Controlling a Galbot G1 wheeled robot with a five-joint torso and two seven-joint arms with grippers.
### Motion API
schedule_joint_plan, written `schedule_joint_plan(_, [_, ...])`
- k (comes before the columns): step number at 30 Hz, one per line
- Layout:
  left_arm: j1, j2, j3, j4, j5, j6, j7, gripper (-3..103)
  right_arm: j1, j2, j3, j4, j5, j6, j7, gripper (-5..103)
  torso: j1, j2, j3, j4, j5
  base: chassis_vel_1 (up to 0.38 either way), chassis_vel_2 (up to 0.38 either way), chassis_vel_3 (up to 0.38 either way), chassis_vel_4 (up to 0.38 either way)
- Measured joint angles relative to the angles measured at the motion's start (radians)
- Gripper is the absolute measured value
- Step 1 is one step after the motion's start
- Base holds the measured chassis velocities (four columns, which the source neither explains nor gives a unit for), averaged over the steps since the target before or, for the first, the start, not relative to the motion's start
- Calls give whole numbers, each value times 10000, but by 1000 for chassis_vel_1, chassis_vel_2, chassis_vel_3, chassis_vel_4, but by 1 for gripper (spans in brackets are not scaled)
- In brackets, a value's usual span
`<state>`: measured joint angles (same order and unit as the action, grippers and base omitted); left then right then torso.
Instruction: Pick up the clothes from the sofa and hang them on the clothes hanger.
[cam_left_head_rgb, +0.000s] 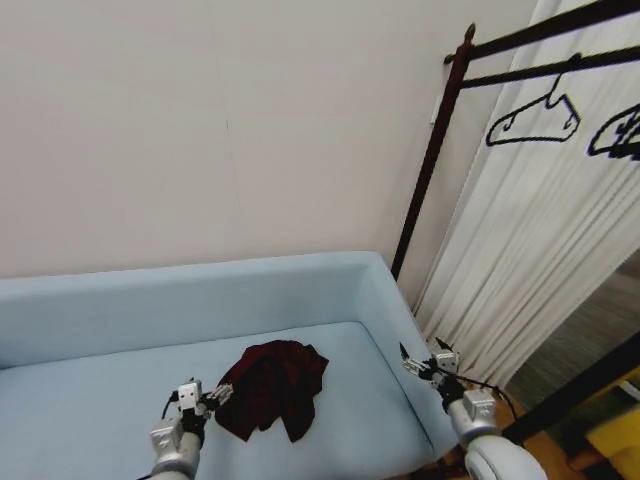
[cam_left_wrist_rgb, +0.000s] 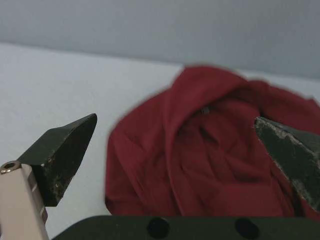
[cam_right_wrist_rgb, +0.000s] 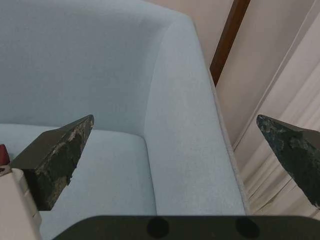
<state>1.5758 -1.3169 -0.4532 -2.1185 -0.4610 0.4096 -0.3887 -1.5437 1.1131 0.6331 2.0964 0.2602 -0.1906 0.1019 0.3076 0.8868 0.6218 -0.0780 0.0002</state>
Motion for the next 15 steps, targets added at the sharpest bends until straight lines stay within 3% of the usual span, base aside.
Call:
schedule_joint_plan(4, [-411, 141, 760, 957, -135, 85, -162, 100, 369, -250, -502, -262, 5, -111, 343, 100, 0, 0, 0, 0, -2, 0, 0, 0, 0])
schedule_joint_plan(15, [-760, -305, 803, 2051, -476, -110, -306, 100, 1159, -903, -1534, -541, 267, -430, 817, 100, 0, 0, 1, 1, -1, 0, 0, 0, 0])
